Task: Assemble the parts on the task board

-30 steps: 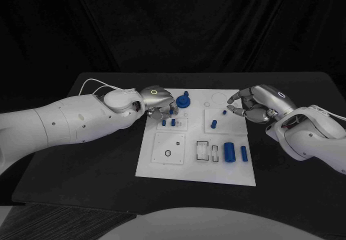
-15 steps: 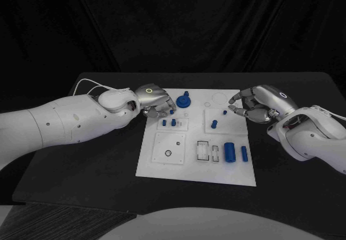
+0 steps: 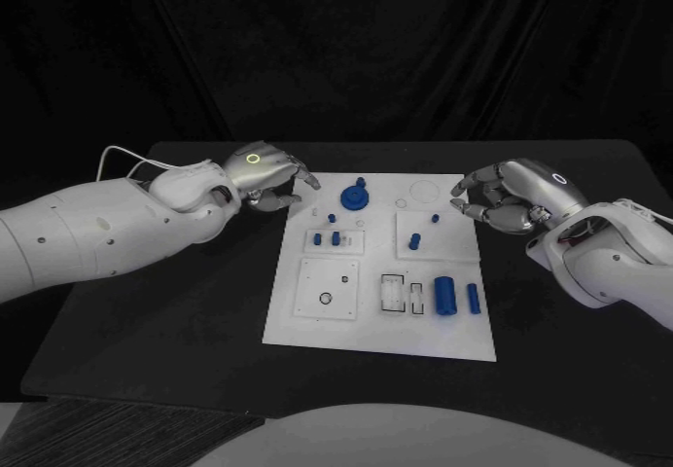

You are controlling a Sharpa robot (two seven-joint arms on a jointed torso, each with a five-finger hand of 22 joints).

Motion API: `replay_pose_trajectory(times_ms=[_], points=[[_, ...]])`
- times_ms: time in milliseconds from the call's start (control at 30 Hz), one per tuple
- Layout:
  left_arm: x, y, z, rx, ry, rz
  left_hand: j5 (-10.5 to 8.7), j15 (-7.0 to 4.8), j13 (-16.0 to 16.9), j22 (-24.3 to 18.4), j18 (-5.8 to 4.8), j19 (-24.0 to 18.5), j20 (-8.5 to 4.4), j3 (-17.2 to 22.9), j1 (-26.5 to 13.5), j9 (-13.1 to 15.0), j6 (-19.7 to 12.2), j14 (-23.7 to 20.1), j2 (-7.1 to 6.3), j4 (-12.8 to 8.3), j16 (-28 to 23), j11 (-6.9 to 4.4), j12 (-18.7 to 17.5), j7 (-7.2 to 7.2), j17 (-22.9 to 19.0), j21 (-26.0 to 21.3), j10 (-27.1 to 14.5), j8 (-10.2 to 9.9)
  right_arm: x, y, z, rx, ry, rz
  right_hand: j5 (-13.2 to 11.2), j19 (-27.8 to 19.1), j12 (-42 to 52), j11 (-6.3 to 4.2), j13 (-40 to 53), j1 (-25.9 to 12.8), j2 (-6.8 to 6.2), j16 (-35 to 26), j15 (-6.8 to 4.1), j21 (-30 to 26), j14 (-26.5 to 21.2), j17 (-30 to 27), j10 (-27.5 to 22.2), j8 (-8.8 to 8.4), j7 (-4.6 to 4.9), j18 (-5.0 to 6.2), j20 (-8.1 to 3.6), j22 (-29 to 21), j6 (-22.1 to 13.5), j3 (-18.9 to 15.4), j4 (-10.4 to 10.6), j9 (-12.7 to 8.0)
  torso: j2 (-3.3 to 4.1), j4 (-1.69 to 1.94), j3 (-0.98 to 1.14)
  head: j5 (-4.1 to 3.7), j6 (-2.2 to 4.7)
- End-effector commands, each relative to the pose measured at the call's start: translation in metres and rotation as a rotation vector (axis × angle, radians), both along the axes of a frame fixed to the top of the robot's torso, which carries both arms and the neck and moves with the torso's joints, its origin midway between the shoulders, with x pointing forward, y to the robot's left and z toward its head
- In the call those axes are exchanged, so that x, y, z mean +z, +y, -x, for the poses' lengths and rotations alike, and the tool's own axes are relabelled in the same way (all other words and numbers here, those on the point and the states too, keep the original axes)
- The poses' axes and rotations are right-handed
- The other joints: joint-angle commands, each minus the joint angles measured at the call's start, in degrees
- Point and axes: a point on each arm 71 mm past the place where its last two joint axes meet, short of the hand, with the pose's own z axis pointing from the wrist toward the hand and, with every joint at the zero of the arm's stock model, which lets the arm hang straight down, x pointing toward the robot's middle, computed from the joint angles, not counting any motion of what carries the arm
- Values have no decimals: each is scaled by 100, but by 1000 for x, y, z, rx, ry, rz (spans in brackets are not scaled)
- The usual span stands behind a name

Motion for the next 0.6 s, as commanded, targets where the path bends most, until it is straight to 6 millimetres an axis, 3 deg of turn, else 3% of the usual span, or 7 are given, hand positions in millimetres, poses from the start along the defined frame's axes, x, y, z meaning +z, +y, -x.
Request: replay_pose_trajectory(times_ms=[33,133,200,300,400,467,600], points=[[22,10,-1,32,-21,88,-101,6,-5,1198,35,-78,5,-131,39,-86,-159,-179,-90,128,-218,7,61,-39,-223,-197,-205,-55,12,-2,-7,-30,-22,9,73,-14,-70,49,1202,174,-71,-36,2,-88,411,440,410,96,-4,243,16,1031,43,96,-69,-78,1,-3,-4,-25,1],[34,18,0,44,5,174,-105,114,50,704,329,-1270,140,-181,58,-135,-138,-1584,-82,294,-1483,20,260,-27,-1732,-2010,-560,-34,18,-1,-11,-31,-31,15,-78,-95,-400,58,717,280,-128,-117,11,-271,373,324,75,87,14,278,23,981,39,131,-123,-94,2,-3,-7,-46,1],[43,27,1,44,61,304,-27,340,136,99,589,-3235,320,-173,3,-132,126,-2589,-35,521,-2014,197,535,220,-1908,-4550,-795,23,22,0,-14,-28,-37,22,-168,-116,-813,60,192,355,-172,-132,18,-313,362,303,-313,85,20,284,31,972,44,166,-147,-104,1,-4,-11,-67,1],[50,35,0,19,178,494,271,754,173,32,485,-3954,450,-330,-135,-178,197,-3357,52,851,-2666,268,758,362,-2262,-5090,-1191,-30,25,4,-18,-20,-41,39,-311,-113,-1661,68,-751,430,-218,-127,22,-312,365,307,-1054,79,31,282,35,976,41,227,-147,-114,3,-1,-10,-79,1],[54,41,-2,-29,307,691,1144,1089,85,-201,287,-5046,600,-779,-483,-225,258,-4519,426,1041,-3361,299,938,773,-2778,-5915,-1873,-31,26,8,-21,-9,-47,63,-485,-118,-3169,100,-2190,524,-304,-137,39,-328,359,289,-2191,82,40,282,50,974,48,327,-119,-121,5,5,-25,-99,1],[57,44,-2,-70,377,823,1511,1167,29,-343,244,-5427,626,-964,-754,-269,147,-5065,518,1037,-3667,421,930,807,-3002,-6230,-2141,-48,26,10,-22,-1,-53,81,-517,-120,-4128,104,-3101,577,-353,-142,52,-335,356,281,-2712,79,49,284,56,974,37,390,-98,-127,-6,17,-38,-135,1],[57,44,3,-149,479,1015,1828,915,-87,-920,280,-6459,684,-1461,-1128,-340,40,-6114,721,1029,-4329,369,987,801,-3641,-7171,-2623,-53,24,13,-26,13,-56,120,-527,-133,-4856,114,-3610,693,-449,-160,58,-370,344,250,-2816,73,69,288,68,969,11,533,-65,-139,-8,21,-39,-192,1]])
